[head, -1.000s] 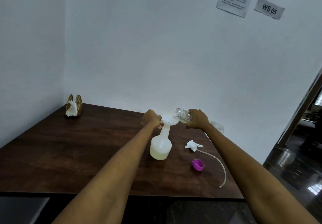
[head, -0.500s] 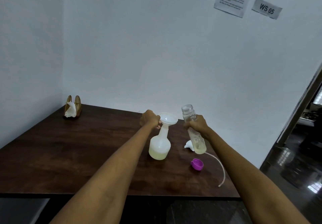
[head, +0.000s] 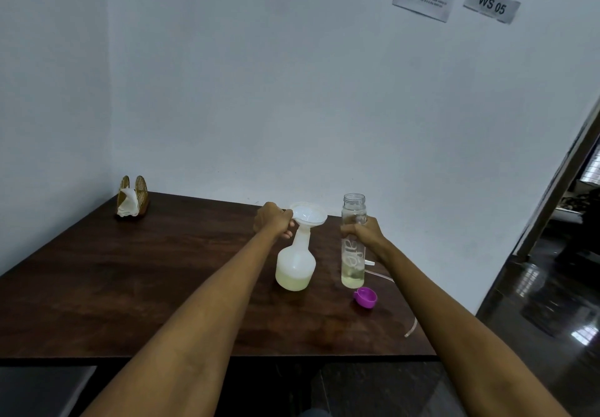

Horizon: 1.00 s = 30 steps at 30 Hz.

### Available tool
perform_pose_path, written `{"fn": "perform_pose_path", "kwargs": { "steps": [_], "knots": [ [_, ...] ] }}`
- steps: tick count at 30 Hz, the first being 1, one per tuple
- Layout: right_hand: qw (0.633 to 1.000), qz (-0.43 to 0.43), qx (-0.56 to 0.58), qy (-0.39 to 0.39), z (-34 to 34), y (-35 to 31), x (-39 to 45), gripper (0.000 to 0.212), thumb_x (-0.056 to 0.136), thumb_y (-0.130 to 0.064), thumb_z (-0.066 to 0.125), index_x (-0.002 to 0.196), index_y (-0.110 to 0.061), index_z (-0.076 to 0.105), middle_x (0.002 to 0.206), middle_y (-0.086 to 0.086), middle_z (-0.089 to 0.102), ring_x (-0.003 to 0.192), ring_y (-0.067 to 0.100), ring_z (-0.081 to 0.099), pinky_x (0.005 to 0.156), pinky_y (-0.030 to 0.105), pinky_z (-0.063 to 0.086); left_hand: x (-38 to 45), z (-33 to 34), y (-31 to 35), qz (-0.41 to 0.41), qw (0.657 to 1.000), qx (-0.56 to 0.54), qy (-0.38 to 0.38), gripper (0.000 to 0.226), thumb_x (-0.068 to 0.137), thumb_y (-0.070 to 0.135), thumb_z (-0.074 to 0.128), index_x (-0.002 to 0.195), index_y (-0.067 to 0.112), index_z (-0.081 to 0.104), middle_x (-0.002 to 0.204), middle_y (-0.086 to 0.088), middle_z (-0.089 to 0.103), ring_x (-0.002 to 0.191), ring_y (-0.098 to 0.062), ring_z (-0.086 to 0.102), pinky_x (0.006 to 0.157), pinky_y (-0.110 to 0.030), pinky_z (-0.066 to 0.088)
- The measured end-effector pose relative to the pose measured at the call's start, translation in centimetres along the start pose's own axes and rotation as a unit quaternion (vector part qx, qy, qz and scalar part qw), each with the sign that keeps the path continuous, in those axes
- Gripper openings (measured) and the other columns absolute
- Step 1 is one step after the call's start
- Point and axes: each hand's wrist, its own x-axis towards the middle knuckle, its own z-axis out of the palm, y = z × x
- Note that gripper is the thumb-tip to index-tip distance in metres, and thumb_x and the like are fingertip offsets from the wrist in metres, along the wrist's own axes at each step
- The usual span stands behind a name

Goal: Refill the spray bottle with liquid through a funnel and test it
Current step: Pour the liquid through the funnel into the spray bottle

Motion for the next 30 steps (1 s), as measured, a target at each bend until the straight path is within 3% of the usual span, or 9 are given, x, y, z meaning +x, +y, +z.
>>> {"fn": "perform_pose_path", "kwargs": {
  "steps": [3,8,14,17,21,24,27,30],
  "knots": [
    [1.000,0.003,0.010,-0.001,0.13,0.34,-0.39,0.025,0.064,0.010,0.063,0.060,-0.013,0.055,0.060,0.003,0.056,0.054,0.014,0.054,0.053,0.022,0.047,-0.16,0.04,-0.13,-0.004,1.000,-0.013,-0.007,0.032,0.091,0.020,0.054,0.063,0.006,0.063,0.060,-0.003,0.065,0.049,-0.018,0.063,0.075,-0.038,0.061],
    [1.000,0.007,0.020,-0.005,0.14,0.75,-0.54,0.026,0.063,0.012,0.062,0.058,-0.012,0.053,0.059,0.004,0.055,0.055,0.016,0.053,0.056,0.024,0.047,-0.37,0.24,0.13,-0.010,0.999,-0.047,-0.011,0.035,0.093,0.025,0.054,0.063,0.008,0.060,0.060,-0.002,0.064,0.049,-0.018,0.062,0.074,-0.038,0.061],
    [1.000,0.002,0.012,-0.009,0.18,0.74,-0.76,0.028,0.065,0.012,0.062,0.059,-0.014,0.054,0.058,0.001,0.055,0.053,0.013,0.053,0.053,0.023,0.047,-0.84,0.41,0.14,-0.026,0.995,-0.093,-0.030,0.038,0.094,0.020,0.051,0.060,0.006,0.059,0.059,-0.004,0.061,0.044,-0.015,0.057,0.053,-0.026,0.055],
    [1.000,-0.002,0.008,-0.013,0.20,0.71,-0.73,0.027,0.066,0.012,0.062,0.059,-0.013,0.053,0.059,0.002,0.054,0.054,0.013,0.053,0.054,0.023,0.047,-0.80,0.50,0.20,-0.037,0.993,-0.103,-0.037,0.035,0.093,0.012,0.048,0.060,0.005,0.058,0.060,-0.005,0.061,0.045,-0.015,0.057,0.052,-0.025,0.055],
    [1.000,-0.002,0.010,-0.013,0.30,0.62,-0.80,0.028,0.067,0.013,0.062,0.059,-0.012,0.052,0.059,0.003,0.054,0.053,0.013,0.053,0.052,0.023,0.046,-0.55,0.49,0.67,-0.041,0.992,-0.119,-0.029,0.025,0.094,0.007,0.046,0.079,-0.003,0.063,0.060,-0.003,0.058,0.033,-0.007,0.054,0.041,-0.017,0.051],
    [1.000,-0.005,0.008,-0.013,0.42,0.53,-0.79,0.028,0.068,0.012,0.063,0.060,-0.013,0.053,0.059,0.002,0.055,0.053,0.013,0.054,0.052,0.023,0.046,-0.54,0.67,0.85,-0.035,0.990,-0.133,-0.034,0.024,0.097,0.009,0.046,0.100,-0.008,0.063,0.062,-0.004,0.058,0.040,-0.010,0.057,0.037,-0.015,0.049],
    [1.000,-0.005,0.006,-0.013,0.43,0.43,-0.72,0.028,0.068,0.011,0.063,0.060,-0.014,0.054,0.060,0.002,0.055,0.055,0.013,0.054,0.053,0.023,0.047,-0.54,0.72,0.75,-0.039,0.990,-0.134,-0.036,0.026,0.098,0.009,0.045,0.106,-0.009,0.062,0.062,-0.005,0.057,0.031,-0.006,0.054,0.035,-0.014,0.048],
    [1.000,-0.007,0.000,-0.015,0.51,0.38,-0.66,0.026,0.068,0.011,0.064,0.062,-0.013,0.055,0.061,0.002,0.056,0.056,0.014,0.055,0.054,0.023,0.048,-0.39,0.63,0.69,-0.042,0.988,-0.142,-0.036,0.027,0.098,0.012,0.045,0.109,-0.008,0.060,0.063,-0.004,0.057,0.041,-0.011,0.057,0.036,-0.015,0.049]
  ]
}}
